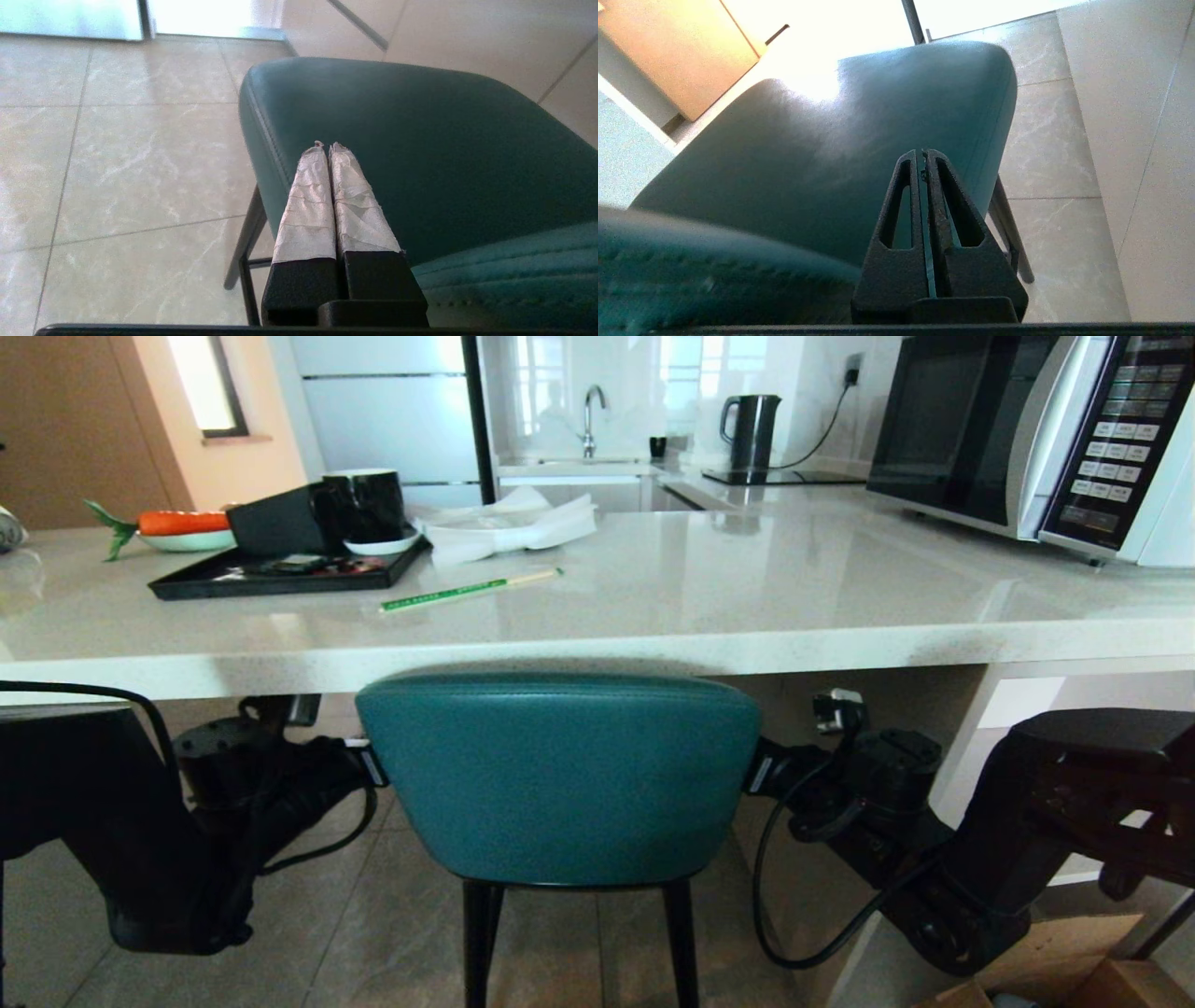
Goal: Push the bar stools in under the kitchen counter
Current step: Pull the blue chair out from under the dining table
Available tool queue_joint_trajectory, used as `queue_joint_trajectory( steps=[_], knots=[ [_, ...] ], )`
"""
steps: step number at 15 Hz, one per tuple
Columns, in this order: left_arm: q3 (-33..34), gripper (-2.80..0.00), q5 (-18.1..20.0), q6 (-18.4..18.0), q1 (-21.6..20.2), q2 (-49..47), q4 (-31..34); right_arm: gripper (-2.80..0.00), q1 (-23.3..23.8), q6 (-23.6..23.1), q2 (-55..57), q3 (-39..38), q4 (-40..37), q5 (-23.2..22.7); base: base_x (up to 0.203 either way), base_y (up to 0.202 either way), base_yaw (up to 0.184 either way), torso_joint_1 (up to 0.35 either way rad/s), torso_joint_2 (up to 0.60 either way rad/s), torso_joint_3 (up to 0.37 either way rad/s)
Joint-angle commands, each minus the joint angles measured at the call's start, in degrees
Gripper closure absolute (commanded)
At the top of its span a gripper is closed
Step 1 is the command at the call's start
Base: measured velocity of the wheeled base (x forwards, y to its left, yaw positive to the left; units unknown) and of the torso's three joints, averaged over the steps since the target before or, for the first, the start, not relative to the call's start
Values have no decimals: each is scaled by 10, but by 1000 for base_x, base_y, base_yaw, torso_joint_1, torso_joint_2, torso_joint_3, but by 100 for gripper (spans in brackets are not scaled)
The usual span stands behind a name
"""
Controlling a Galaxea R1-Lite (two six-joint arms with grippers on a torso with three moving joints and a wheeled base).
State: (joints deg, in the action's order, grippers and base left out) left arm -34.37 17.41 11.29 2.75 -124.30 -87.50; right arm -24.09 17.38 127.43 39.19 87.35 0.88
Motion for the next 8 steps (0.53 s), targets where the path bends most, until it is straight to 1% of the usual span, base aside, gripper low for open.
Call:
queue_joint_trajectory(
  steps=[1,2,5,6,8],
  knots=[
    [20,0,10,0,9,7,-2,0,-9,0,-3,-6,3,-1,0,0,0,0,0,0],
    [32,0,24,1,19,18,-2,0,-14,0,-6,-14,3,-4,0,0,0,0,0,0],
    [94,0,92,4,49,72,-2,0,-32,0,-18,-41,3,-23,0,0,0,0,0,0],
    [101,0,97,4,61,82,-2,0,-38,0,-22,-49,3,-30,0,0,0,0,0,0],
    [107,0,99,3,71,93,-2,0,-48,0,-31,-61,3,-33,0,0,0,0,0,0]
  ],
)
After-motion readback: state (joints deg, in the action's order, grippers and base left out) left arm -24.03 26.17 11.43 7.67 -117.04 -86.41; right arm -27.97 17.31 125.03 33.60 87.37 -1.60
